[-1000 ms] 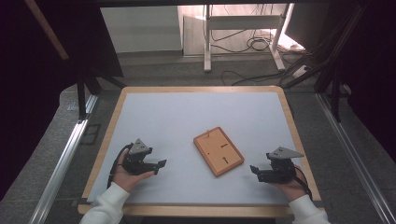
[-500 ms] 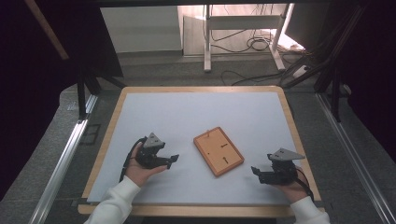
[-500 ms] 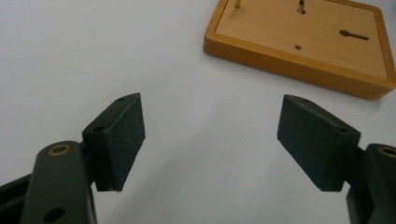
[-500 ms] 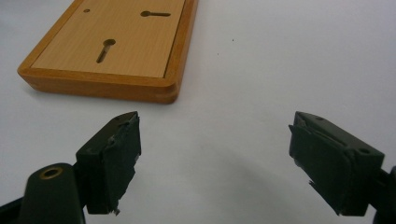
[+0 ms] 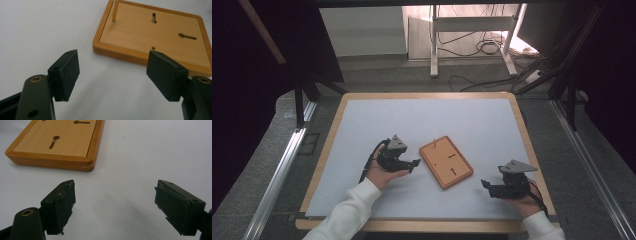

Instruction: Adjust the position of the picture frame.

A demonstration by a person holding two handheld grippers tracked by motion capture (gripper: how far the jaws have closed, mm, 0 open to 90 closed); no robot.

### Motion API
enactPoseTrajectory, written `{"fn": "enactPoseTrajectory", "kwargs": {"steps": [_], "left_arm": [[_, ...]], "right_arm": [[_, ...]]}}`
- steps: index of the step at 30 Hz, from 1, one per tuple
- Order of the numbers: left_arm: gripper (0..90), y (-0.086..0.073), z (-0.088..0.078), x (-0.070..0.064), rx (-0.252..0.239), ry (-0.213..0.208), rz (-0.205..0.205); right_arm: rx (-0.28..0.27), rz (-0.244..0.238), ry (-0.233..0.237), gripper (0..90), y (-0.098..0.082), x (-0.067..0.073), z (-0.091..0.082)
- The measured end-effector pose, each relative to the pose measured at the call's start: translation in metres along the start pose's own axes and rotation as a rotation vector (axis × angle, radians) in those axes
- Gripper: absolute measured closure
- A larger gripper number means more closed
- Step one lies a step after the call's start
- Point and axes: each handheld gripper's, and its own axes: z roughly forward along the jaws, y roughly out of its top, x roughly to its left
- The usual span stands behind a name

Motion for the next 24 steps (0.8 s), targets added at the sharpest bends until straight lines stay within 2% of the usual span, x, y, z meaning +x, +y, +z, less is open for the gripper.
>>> {"fn": "enactPoseTrajectory", "kwargs": {"steps": [6, 9, 10, 14, 16, 17, 19, 23, 24], "left_arm": [[30.8, 0.021, 0.026, -0.004, 0.001, -0.012, 0.009], [35.3, 0.031, 0.046, -0.005, 0.006, -0.016, 0.006], [36.9, 0.031, 0.046, -0.005, 0.006, -0.016, 0.006], [42.5, 0.039, 0.062, -0.004, 0.002, 0.001, 0.020], [44.3, 0.042, 0.068, -0.002, -0.002, -0.003, 0.005], [48.4, 0.043, 0.071, -0.001, -0.006, -0.001, 0.003], [50.0, 0.044, 0.073, 0.000, -0.011, 0.008, 0.004], [61.5, 0.044, 0.077, 0.002, -0.019, 0.001, -0.001], [61.5, 0.044, 0.078, 0.002, -0.022, -0.001, -0.006]], "right_arm": [[0.007, -0.001, 0.001, 16.8, -0.001, 0.000, 0.001], [-0.003, 0.005, 0.004, 16.8, -0.001, -0.002, 0.000], [-0.003, 0.005, 0.004, 16.8, -0.001, -0.002, 0.000], [-0.005, 0.011, 0.001, 16.8, -0.001, -0.003, 0.000], [-0.002, 0.010, 0.000, 16.8, -0.002, -0.003, 0.000], [-0.005, 0.009, -0.003, 16.8, -0.002, -0.002, 0.000], [-0.007, 0.011, -0.002, 16.8, -0.002, -0.003, -0.001], [-0.008, 0.022, -0.004, 16.8, -0.002, -0.004, -0.001], [-0.008, 0.022, -0.004, 16.8, -0.002, -0.004, -0.001]]}}
